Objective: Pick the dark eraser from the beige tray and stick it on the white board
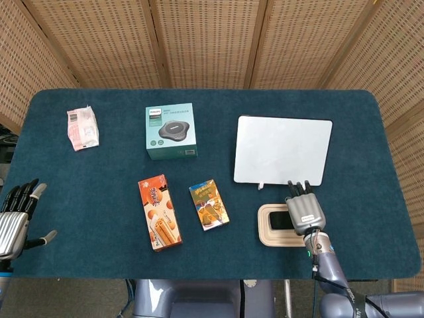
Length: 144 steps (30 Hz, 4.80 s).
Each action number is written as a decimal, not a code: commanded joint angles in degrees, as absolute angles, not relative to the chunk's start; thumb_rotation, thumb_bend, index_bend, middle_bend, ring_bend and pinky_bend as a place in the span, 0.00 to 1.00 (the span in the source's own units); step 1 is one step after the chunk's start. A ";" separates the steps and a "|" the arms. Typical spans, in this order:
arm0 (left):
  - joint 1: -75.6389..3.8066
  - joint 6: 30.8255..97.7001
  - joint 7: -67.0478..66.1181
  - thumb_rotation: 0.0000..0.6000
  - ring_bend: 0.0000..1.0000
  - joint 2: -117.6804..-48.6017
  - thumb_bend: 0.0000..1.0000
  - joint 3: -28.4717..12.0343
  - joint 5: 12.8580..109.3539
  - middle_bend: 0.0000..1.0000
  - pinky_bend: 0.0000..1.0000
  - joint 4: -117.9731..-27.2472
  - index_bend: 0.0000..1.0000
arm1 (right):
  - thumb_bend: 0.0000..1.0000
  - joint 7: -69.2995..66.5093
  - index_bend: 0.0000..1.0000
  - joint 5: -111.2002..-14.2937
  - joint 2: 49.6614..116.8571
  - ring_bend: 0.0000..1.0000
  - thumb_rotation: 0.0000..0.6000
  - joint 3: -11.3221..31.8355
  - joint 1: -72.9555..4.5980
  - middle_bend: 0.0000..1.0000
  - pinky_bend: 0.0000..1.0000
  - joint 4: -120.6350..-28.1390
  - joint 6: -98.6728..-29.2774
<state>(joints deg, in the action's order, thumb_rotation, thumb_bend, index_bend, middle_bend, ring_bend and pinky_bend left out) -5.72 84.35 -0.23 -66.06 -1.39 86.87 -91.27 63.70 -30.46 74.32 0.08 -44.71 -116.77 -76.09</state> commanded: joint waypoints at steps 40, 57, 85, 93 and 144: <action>-5.63 84.63 0.51 1.00 0.00 -65.82 0.14 -1.31 87.21 0.00 0.00 -91.38 0.00 | 0.10 60.81 0.55 -35.82 75.79 0.00 1.00 0.94 -43.75 0.05 0.00 -115.50 -82.83; -5.46 85.39 1.58 1.00 0.00 -65.97 0.14 -1.77 87.09 0.00 0.00 -90.76 0.00 | 0.11 45.52 0.57 -46.36 79.47 0.00 1.00 8.88 -39.10 0.05 0.00 -106.58 -88.54; -6.70 82.53 2.69 1.00 0.00 -67.79 0.14 -2.36 85.03 0.00 0.00 -88.16 0.00 | 0.10 23.39 0.59 -59.48 103.66 0.00 1.00 15.78 -37.85 0.05 0.00 -57.04 -86.29; -6.96 81.93 2.62 1.00 0.00 -68.07 0.14 -2.39 84.66 0.00 0.00 -87.86 0.00 | 0.10 19.48 0.60 -61.02 108.60 0.00 1.00 17.29 -38.18 0.06 0.00 -46.31 -83.00; -7.43 80.31 1.75 1.00 0.00 -68.40 0.14 -2.28 83.19 0.00 0.00 -87.74 0.00 | 0.10 19.20 0.60 -64.47 115.59 0.00 1.00 22.41 -40.65 0.06 0.00 -36.18 -75.55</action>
